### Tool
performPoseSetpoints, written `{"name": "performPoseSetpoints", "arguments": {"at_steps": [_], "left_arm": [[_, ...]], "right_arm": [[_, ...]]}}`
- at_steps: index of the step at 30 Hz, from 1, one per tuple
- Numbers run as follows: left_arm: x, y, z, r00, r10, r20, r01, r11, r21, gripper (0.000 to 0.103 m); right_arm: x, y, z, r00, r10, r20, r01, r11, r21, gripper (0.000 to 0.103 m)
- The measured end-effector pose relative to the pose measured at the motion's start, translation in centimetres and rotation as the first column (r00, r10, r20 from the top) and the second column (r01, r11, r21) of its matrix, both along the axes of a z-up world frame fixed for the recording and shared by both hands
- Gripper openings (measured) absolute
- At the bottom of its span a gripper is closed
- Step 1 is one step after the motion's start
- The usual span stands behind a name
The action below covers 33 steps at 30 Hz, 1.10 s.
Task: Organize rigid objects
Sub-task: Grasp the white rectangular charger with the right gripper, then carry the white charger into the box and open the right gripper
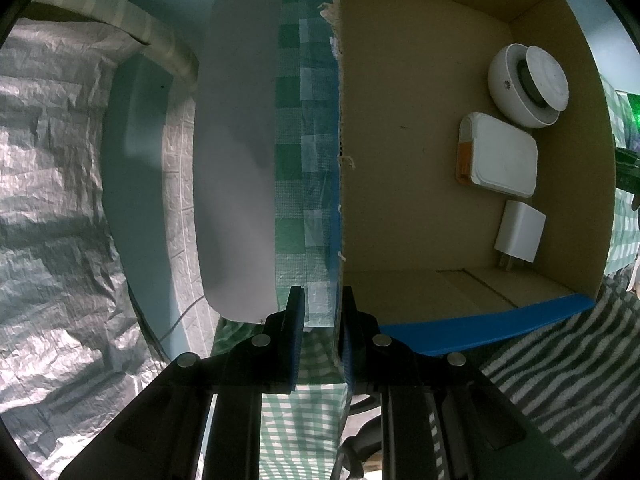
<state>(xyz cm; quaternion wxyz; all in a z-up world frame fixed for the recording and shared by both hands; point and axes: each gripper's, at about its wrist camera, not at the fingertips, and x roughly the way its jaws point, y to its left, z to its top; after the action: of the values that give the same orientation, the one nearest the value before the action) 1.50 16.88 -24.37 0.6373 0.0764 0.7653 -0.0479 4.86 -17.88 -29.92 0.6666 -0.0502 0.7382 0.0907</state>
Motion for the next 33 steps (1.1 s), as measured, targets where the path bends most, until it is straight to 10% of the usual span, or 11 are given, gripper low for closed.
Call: {"name": "performPoseSetpoints", "arguments": {"at_steps": [33], "left_arm": [[0.0,0.0,0.2,1.0,-0.004,0.006,0.004,1.0,-0.004,0.017]], "right_arm": [[1.0,4.2,13.8,0.979,0.083,0.185,-0.109,0.985,0.137,0.052]]}}
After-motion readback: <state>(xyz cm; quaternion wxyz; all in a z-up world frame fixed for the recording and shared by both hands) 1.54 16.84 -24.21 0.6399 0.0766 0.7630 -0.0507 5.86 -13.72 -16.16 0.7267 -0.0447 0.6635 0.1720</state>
